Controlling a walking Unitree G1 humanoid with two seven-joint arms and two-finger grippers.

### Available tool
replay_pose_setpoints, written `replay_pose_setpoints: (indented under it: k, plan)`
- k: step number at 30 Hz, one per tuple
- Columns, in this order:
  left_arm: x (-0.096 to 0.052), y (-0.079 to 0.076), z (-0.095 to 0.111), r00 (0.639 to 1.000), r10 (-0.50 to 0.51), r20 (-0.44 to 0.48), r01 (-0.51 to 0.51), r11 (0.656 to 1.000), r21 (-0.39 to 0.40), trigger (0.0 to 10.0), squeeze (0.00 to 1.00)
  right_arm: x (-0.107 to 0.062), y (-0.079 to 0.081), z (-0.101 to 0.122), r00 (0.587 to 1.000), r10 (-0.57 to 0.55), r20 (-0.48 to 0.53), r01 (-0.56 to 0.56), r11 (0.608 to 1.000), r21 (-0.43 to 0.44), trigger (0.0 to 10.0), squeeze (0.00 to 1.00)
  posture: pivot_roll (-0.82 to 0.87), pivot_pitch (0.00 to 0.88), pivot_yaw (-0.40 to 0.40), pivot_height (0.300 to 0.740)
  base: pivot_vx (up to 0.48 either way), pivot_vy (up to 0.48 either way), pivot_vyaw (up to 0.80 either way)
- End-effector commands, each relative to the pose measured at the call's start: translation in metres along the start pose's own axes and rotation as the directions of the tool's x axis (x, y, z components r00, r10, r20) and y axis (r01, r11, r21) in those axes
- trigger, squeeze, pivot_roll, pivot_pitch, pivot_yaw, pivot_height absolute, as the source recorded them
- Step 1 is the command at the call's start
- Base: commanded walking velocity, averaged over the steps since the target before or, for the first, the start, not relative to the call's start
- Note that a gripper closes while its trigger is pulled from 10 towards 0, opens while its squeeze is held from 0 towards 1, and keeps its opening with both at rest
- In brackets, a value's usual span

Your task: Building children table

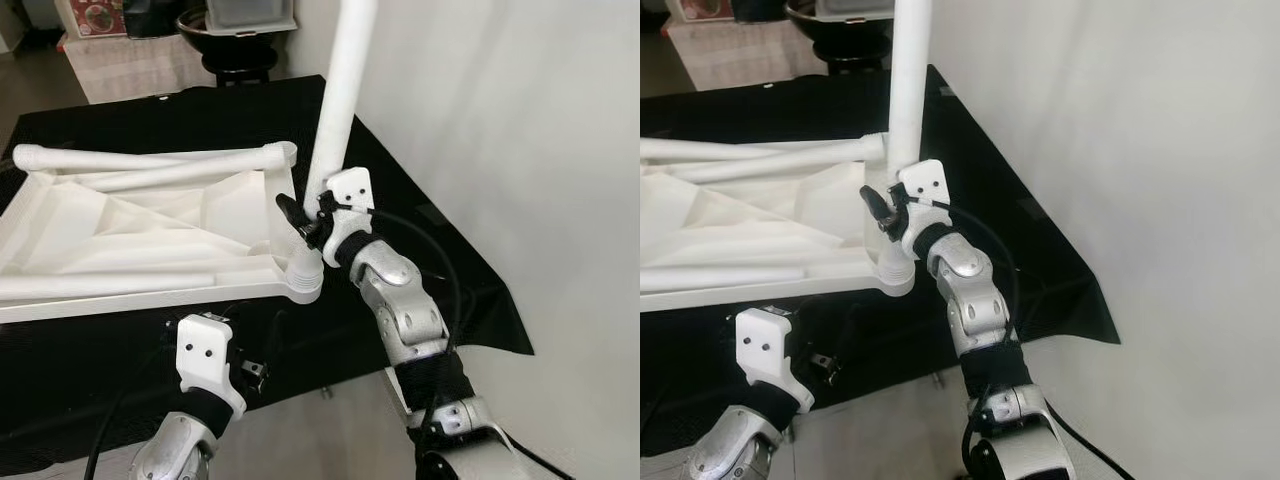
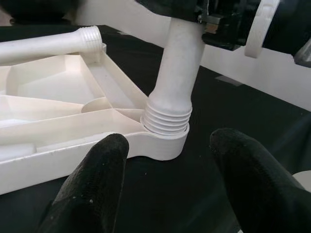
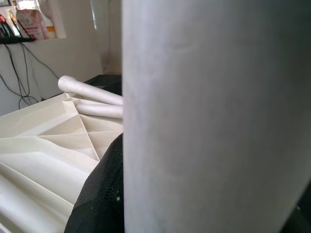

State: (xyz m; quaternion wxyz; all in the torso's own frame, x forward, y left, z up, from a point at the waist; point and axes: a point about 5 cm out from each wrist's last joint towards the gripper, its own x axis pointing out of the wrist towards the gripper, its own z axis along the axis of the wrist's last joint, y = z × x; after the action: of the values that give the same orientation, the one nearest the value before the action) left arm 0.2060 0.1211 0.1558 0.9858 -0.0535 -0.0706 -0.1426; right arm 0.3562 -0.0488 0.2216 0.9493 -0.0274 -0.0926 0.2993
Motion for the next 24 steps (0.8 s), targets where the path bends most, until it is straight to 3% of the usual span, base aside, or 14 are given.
replay_pose_setpoints:
  k: [1, 2, 3, 7, 8, 9, 10, 12, 13, 16, 17, 20, 24]
  plan:
    - [-0.002, 0.002, -0.004, 1.000, 0.019, -0.018, -0.019, 1.000, -0.007, 10.0, 0.00, -0.002, 0.001, -0.015, 0.997, 0.023, -0.078, -0.026, 0.999, -0.040, 10.0, 1.00, -0.04, 0.169, -0.046, 0.740, 0.000, 0.000, 0.00]
    - [-0.002, 0.002, -0.004, 1.000, 0.019, -0.018, -0.019, 1.000, -0.007, 10.0, 0.00, -0.002, 0.001, -0.015, 0.997, 0.023, -0.078, -0.026, 0.999, -0.040, 10.0, 1.00, -0.04, 0.169, -0.046, 0.740, 0.000, 0.000, 0.00]
    - [-0.002, 0.002, -0.004, 1.000, 0.018, -0.019, -0.018, 1.000, -0.008, 10.0, 0.00, 0.002, -0.002, -0.001, 0.991, 0.129, -0.033, -0.129, 0.992, -0.011, 10.0, 1.00, -0.04, 0.177, -0.045, 0.740, 0.000, 0.000, 0.00]
    - [-0.002, 0.002, -0.003, 1.000, 0.017, -0.019, -0.017, 1.000, -0.008, 10.0, 0.00, 0.005, -0.004, 0.005, 0.980, 0.199, -0.012, -0.199, 0.980, 0.003, 10.0, 1.00, -0.04, 0.177, -0.045, 0.740, 0.000, 0.000, 0.00]
    - [-0.003, 0.001, -0.003, 1.000, 0.015, -0.019, -0.015, 1.000, -0.011, 10.0, 0.00, 0.006, -0.006, 0.008, 0.961, 0.277, -0.017, -0.277, 0.961, 0.001, 10.0, 1.00, -0.03, 0.182, -0.045, 0.740, 0.000, 0.000, 0.00]
    - [-0.003, 0.000, -0.003, 1.000, 0.011, -0.020, -0.011, 1.000, -0.014, 10.0, 0.00, 0.007, -0.012, 0.012, 0.911, 0.412, -0.032, -0.413, 0.910, -0.035, 10.0, 0.00, -0.03, 0.186, -0.047, 0.740, 0.000, 0.000, 0.00]
    - [-0.003, 0.000, -0.003, 1.000, 0.011, -0.020, -0.011, 1.000, -0.014, 10.0, 0.00, 0.007, -0.012, 0.012, 0.911, 0.412, -0.032, -0.413, 0.910, -0.035, 10.0, 0.00, -0.03, 0.186, -0.047, 0.740, 0.000, 0.000, 0.00]
    - [-0.006, -0.003, -0.002, 1.000, 0.008, -0.021, -0.009, 1.000, -0.016, 10.0, 0.00, 0.005, -0.015, 0.019, 0.812, 0.582, -0.051, -0.584, 0.808, -0.080, 10.0, 0.00, -0.01, 0.201, -0.054, 0.740, 0.000, 0.000, 0.00]
    - [-0.006, -0.003, -0.002, 1.000, 0.008, -0.021, -0.009, 1.000, -0.016, 10.0, 0.00, 0.005, -0.015, 0.019, 0.812, 0.582, -0.051, -0.584, 0.808, -0.080, 10.0, 0.00, -0.01, 0.201, -0.054, 0.740, 0.000, 0.000, 0.00]
    - [-0.008, -0.005, -0.001, 1.000, 0.008, -0.022, -0.008, 1.000, -0.018, 10.0, 0.00, 0.005, -0.016, 0.025, 0.737, 0.674, -0.047, -0.676, 0.735, -0.059, 10.0, 0.00, 0.00, 0.209, -0.057, 0.740, 0.000, 0.000, 0.00]
    - [-0.008, -0.005, -0.001, 1.000, 0.008, -0.022, -0.008, 1.000, -0.018, 10.0, 0.00, 0.005, -0.016, 0.025, 0.737, 0.674, -0.047, -0.676, 0.735, -0.059, 10.0, 0.00, 0.00, 0.209, -0.057, 0.740, 0.000, 0.000, 0.00]
    - [-0.013, -0.008, 0.001, 1.000, 0.007, -0.026, -0.007, 1.000, -0.021, 10.0, 0.00, 0.006, -0.020, 0.035, 0.669, 0.741, -0.049, -0.743, 0.668, -0.047, 10.0, 0.00, 0.01, 0.233, -0.061, 0.740, 0.000, 0.000, 0.00]
    - [-0.014, -0.009, 0.002, 1.000, 0.006, -0.029, -0.006, 1.000, -0.022, 10.0, 0.00, 0.007, -0.021, 0.039, 0.653, 0.756, -0.044, -0.757, 0.652, -0.043, 10.0, 0.00, 0.02, 0.240, -0.061, 0.740, 0.000, 0.000, 0.00]
